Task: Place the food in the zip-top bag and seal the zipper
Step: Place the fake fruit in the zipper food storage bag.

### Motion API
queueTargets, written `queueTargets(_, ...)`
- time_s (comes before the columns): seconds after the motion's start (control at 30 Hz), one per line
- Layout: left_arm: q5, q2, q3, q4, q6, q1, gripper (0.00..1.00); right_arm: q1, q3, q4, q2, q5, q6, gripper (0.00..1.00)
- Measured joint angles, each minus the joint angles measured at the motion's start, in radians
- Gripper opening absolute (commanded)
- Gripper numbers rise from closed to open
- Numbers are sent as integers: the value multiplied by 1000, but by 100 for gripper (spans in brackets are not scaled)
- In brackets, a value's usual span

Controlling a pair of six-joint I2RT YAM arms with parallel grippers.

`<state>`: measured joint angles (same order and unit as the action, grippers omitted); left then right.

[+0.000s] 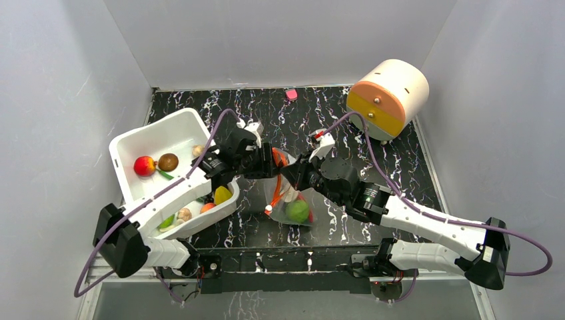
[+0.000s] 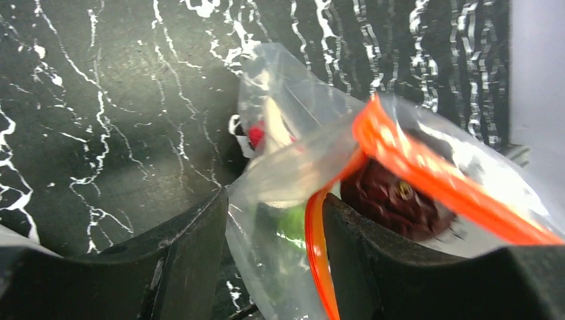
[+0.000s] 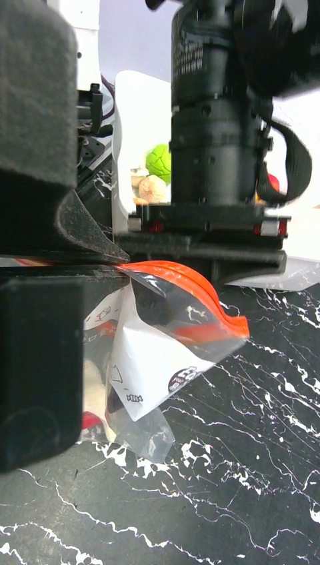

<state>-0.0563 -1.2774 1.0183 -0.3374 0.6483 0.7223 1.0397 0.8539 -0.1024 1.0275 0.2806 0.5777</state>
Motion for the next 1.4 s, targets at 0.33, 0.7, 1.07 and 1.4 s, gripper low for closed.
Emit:
queueTargets(0.33, 2, -67, 11, -2, -32, 0, 12, 0, 0, 0, 5, 2, 0, 0)
queueTargets(0.7, -76, 124, 11, 8, -36, 0, 0, 0, -1, -39, 13, 132, -5, 0)
queueTargets(1.07, -203, 220, -3, 108, -21, 0, 0, -2, 11, -152, 13, 277, -27, 0)
queueTargets(1.4, -299, 248, -68, 234, 14, 0, 9, -17, 44, -245, -75, 356, -58, 0)
